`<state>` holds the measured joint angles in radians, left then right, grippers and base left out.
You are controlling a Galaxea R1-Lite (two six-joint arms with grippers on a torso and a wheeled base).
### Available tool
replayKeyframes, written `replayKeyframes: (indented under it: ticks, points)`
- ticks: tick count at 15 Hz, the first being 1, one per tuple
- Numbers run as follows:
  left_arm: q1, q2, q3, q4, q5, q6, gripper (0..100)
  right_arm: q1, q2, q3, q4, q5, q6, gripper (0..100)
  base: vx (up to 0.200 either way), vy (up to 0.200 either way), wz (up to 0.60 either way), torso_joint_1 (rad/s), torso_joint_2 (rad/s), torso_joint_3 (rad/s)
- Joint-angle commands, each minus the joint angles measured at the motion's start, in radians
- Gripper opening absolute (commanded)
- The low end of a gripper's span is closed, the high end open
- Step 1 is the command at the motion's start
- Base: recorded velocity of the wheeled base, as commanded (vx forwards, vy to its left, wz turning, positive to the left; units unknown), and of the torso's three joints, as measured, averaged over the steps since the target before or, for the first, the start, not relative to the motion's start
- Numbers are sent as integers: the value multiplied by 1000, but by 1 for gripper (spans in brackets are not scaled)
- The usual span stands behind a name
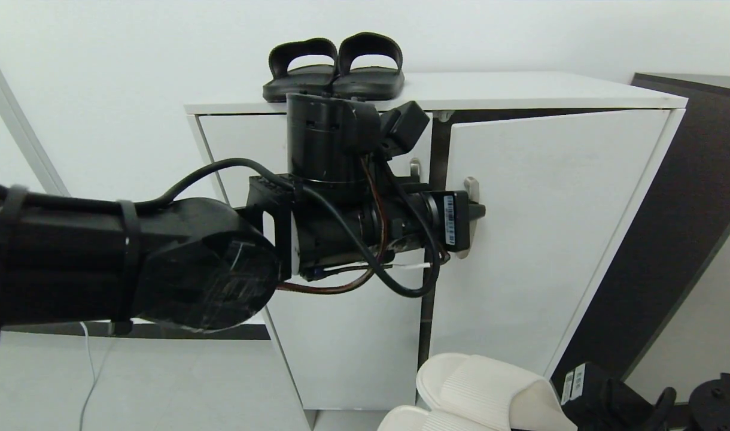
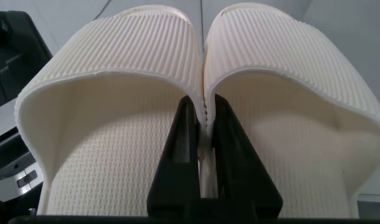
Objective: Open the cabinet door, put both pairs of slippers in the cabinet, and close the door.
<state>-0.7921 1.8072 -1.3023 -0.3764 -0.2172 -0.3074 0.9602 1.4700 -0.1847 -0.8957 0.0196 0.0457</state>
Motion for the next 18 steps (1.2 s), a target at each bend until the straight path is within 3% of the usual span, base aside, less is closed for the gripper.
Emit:
replayKeyframes:
  ticks: [1, 5, 8, 11, 14, 18]
  points:
    - [-10, -71, 54, -1, 2, 2, 0, 6, -11, 4, 0, 0, 0, 0, 0, 0, 0, 0, 0, 0]
    - [-15, -201, 192, -19, 2, 4, 0, 8, -8, 10, 1, 0, -21, 0, 0, 0, 0, 0, 0, 0]
    - [-1, -240, 265, -104, -4, -5, 0, 11, -4, 11, 3, -1, -21, 0, 0, 0, 0, 0, 0, 0]
    - [71, -170, 258, -197, -30, -13, 0, 14, -2, 13, 3, -1, -21, 0, 0, 0, 0, 0, 0, 0]
    - [108, -86, 221, -274, -33, -15, 0, 14, 0, 13, 3, -1, -21, 0, 0, 0, 0, 0, 0, 0]
    - [116, 34, 94, -272, -33, -21, 0, 28, 1, 24, 5, 0, -21, 0, 0, 0, 0, 0, 0, 0]
